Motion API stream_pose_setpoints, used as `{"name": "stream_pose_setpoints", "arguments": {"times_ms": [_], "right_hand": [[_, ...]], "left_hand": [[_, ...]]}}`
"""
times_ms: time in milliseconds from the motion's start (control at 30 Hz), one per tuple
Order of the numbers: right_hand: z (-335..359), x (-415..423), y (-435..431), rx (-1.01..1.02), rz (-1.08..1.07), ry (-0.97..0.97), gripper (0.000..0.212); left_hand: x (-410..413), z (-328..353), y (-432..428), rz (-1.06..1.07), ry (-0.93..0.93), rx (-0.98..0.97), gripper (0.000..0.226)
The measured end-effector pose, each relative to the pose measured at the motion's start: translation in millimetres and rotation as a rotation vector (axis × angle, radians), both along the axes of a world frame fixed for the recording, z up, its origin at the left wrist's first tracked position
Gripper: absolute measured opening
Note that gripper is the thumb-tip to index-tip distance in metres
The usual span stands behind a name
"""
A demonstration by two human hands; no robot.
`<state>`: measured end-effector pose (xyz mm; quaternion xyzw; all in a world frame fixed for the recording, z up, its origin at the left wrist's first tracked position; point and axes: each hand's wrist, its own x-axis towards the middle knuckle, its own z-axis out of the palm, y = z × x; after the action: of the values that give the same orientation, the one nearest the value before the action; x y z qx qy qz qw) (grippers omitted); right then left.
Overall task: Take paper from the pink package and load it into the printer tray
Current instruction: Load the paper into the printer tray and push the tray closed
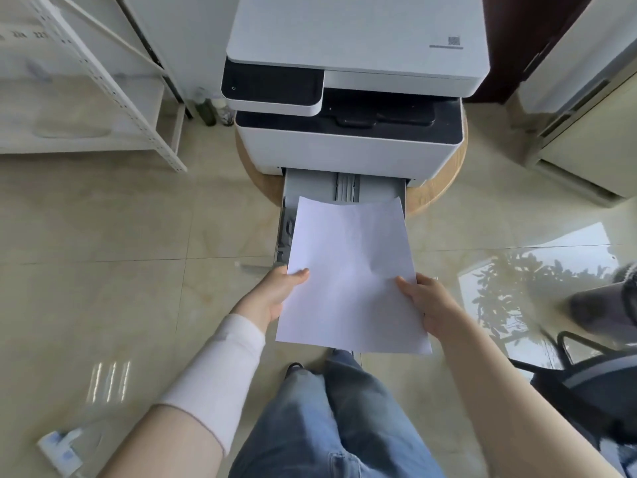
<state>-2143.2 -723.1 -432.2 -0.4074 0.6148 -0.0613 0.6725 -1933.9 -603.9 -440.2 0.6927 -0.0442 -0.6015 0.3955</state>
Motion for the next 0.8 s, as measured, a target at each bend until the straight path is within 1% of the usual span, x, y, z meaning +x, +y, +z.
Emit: {"name": "stream_pose_setpoints", "arguments": {"times_ms": [67, 200, 300, 367, 500, 600, 667, 800], "right_hand": [[-3.7, 5.1, -10.7, 0.009, 0.018, 0.017, 0.021], [-12.3, 18.3, -29.4, 0.025, 0.013, 0.046, 0.022], [-20.3, 30.3, -42.6, 0.030, 0.019, 0.077, 0.023], [-25.9, 38.3, -51.1, 0.037, 0.012, 0.098, 0.026], [-37.1, 52.6, -68.0, 0.043, -0.006, 0.124, 0.018], [-44.8, 61.3, -78.4, 0.040, -0.019, 0.144, 0.024], [-48.7, 65.6, -83.9, 0.040, -0.023, 0.153, 0.025], [-51.1, 70.3, -93.8, 0.037, -0.017, 0.155, 0.025]], "left_hand": [[6.4, -9.3, -9.0, 0.010, 0.006, 0.021, 0.065], [18.6, -13.2, -28.6, 0.025, 0.035, 0.041, 0.057], [29.3, -18.4, -43.7, 0.024, 0.038, 0.059, 0.046], [36.3, -25.2, -54.1, 0.022, 0.030, 0.074, 0.047], [46.3, -34.8, -72.5, 0.030, 0.049, 0.073, 0.036], [49.3, -32.9, -79.1, 0.040, 0.088, 0.085, 0.027], [51.8, -37.5, -77.5, 0.031, 0.108, 0.081, 0.030], [54.0, -43.2, -73.3, 0.015, 0.064, 0.099, 0.030]]}}
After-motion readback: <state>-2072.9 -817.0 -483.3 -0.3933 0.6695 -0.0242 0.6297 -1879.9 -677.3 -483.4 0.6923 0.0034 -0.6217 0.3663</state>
